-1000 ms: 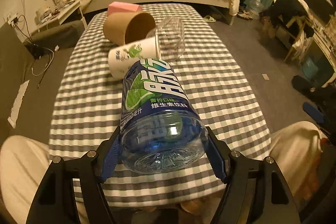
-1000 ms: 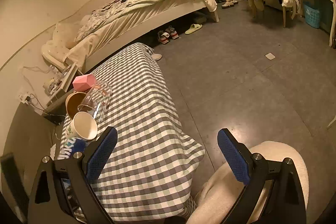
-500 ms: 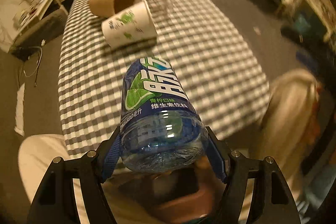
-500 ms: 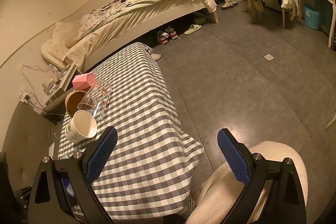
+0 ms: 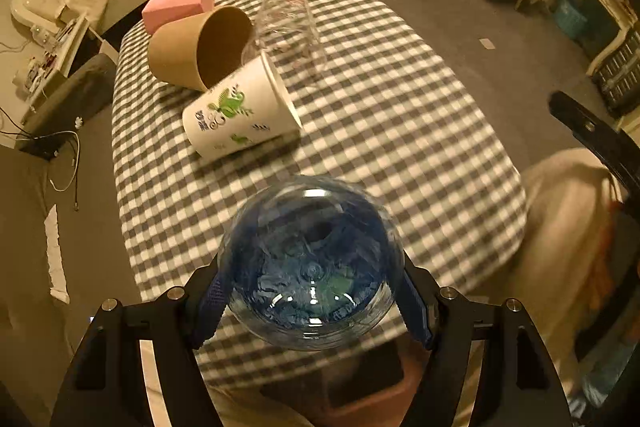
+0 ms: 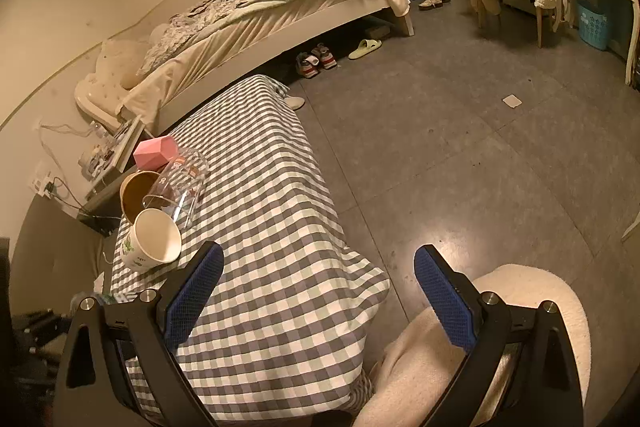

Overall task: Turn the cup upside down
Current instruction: 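Rotate the held bottle with the left tool until its cap points up, then lower the bottle upright onto the table and open the left tool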

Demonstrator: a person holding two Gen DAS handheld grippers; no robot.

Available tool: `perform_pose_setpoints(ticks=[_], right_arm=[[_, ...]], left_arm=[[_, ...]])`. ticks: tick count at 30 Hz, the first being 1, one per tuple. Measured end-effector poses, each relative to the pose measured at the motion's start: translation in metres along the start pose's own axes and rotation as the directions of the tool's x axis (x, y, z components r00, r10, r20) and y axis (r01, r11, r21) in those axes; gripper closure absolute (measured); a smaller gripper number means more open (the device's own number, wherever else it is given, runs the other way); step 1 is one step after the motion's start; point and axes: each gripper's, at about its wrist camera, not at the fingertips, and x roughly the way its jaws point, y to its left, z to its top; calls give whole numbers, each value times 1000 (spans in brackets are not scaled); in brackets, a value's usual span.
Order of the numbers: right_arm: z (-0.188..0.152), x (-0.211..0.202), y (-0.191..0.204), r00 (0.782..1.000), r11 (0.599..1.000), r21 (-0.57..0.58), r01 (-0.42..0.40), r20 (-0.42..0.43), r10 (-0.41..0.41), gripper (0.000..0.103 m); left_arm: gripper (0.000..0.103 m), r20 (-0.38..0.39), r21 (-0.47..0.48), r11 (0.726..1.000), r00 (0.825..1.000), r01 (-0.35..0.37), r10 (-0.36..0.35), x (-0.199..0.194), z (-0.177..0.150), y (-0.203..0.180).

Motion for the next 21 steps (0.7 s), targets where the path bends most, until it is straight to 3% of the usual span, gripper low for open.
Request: perform_pose_setpoints(ticks=[5, 9, 21], right_arm=[[1, 3, -4, 1000, 1000, 8, 5, -3, -5, 6], [0, 5, -3, 1000, 1000, 1, 8, -11, -8, 6], [-1, -4, 19, 999, 996, -86, 13, 41, -10, 6]], left_arm=[[29, 68, -38, 999, 998, 8, -5, 0, -2, 10], [29, 165, -58, 998, 986, -2, 11, 0, -8, 17], [28, 301, -136, 990, 954, 47, -4, -23, -29, 28]])
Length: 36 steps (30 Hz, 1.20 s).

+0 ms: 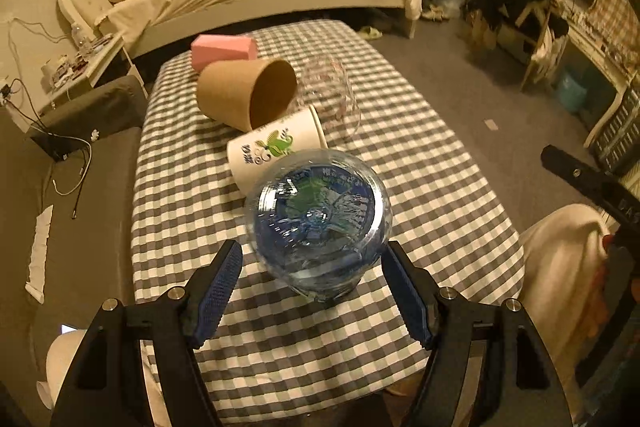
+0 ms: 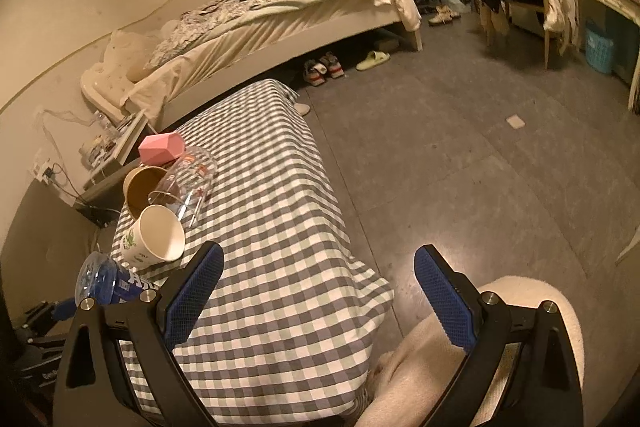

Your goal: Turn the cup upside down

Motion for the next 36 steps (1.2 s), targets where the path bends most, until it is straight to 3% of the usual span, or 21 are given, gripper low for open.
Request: perform_pose_setpoints(ticks=[11, 22, 26, 30, 32, 36], right_arm=[[4, -41, 46, 996, 989, -148, 9, 86, 4, 6], [2, -91, 101, 982, 961, -278, 0, 182, 53, 6], [-4, -98, 114, 980, 950, -313, -9, 187, 70, 6], [-17, -97, 122, 981, 933, -360, 5, 182, 65, 6], [-25, -92, 124, 984, 929, -370, 0, 164, 66, 6], [-37, -81, 126, 991, 921, -389, -20, 112, 69, 0]], left_arm=[[28, 150, -67, 997, 988, 31, -21, -59, -13, 13], [28, 353, -179, 983, 935, 46, 21, -117, -9, 39], [27, 381, -201, 980, 922, 10, 69, -121, -16, 45], [18, 388, -199, 979, 915, -36, 112, -118, -27, 45], [10, 377, -205, 977, 918, -50, 126, -116, -33, 46], [10, 350, -239, 969, 925, -63, 146, -108, -43, 53]])
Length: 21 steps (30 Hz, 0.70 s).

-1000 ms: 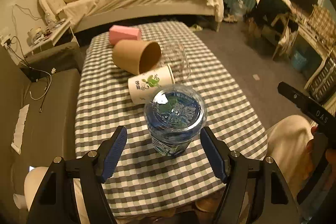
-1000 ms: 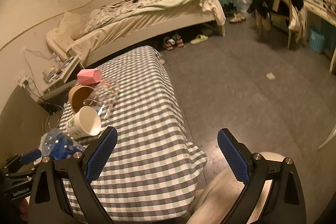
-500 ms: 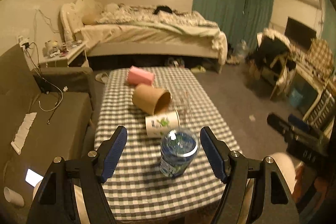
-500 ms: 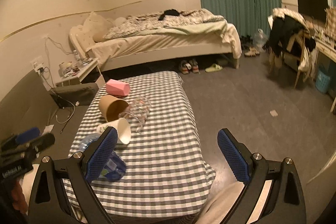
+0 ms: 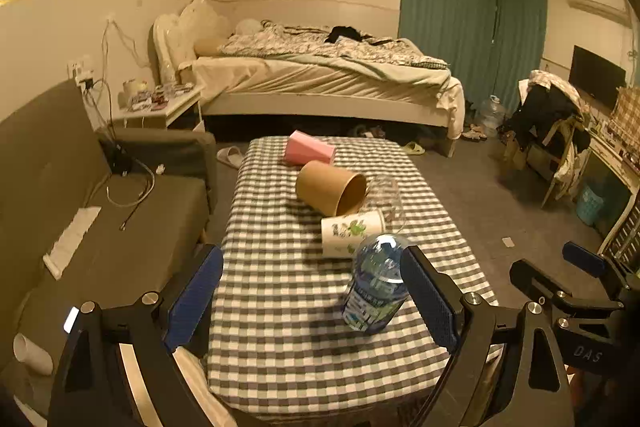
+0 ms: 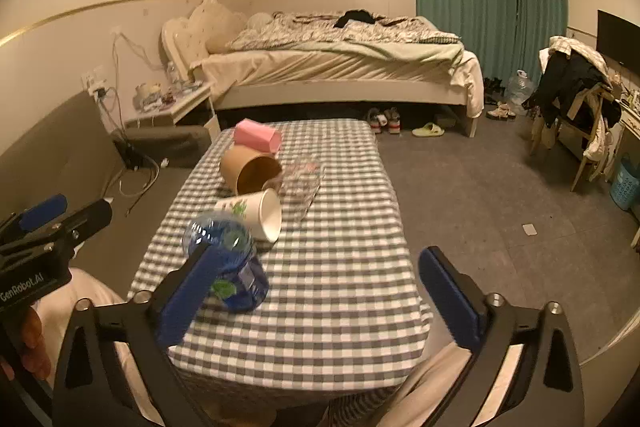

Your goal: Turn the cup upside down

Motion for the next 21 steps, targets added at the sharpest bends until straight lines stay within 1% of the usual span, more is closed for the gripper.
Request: perform_pose_setpoints(ticks=[4, 12, 21], right_arm=[[-4, 1, 2, 1000, 1000, 5, 3, 3, -3, 0], [-6, 3, 0, 1000, 1000, 17, 14, -3, -14, 0], [-9, 4, -1, 1000, 1000, 18, 17, -11, -16, 0]], left_arm=[[10, -15, 2, 999, 999, -32, 32, 2, -6, 2], [10, -18, 13, 999, 999, -39, 39, 1, -10, 2], [10, -31, 1, 1000, 999, -31, 31, 2, -11, 0]])
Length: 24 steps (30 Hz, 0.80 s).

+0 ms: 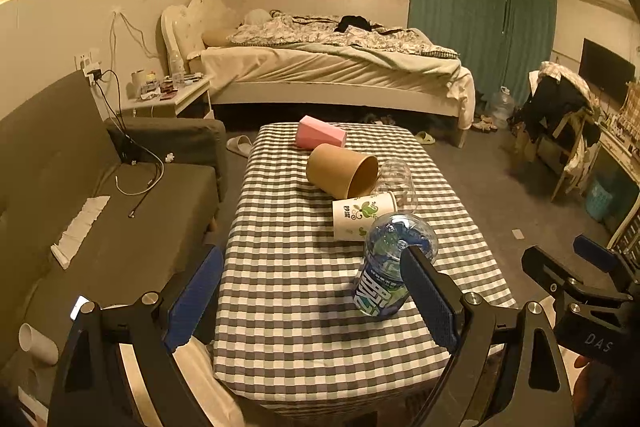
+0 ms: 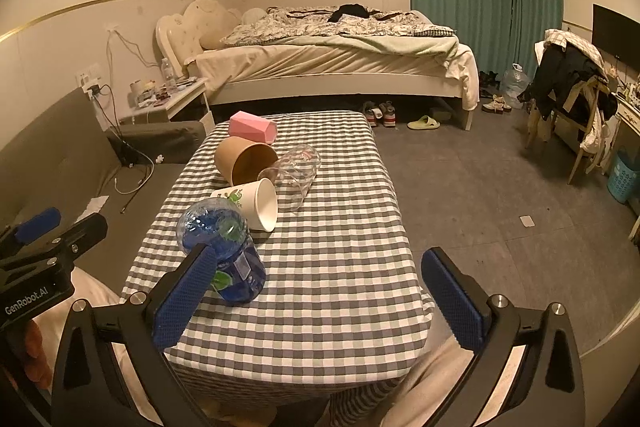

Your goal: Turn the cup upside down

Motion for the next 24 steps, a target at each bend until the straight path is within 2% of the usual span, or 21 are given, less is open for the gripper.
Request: perform_pose_setpoints(ticks=[24], right_arm=[[-2, 1, 0, 1000, 1000, -2, 6, -6, -6, 0]], left_arm=[[10, 0, 1, 1000, 1000, -13, 13, 1, -3, 2]])
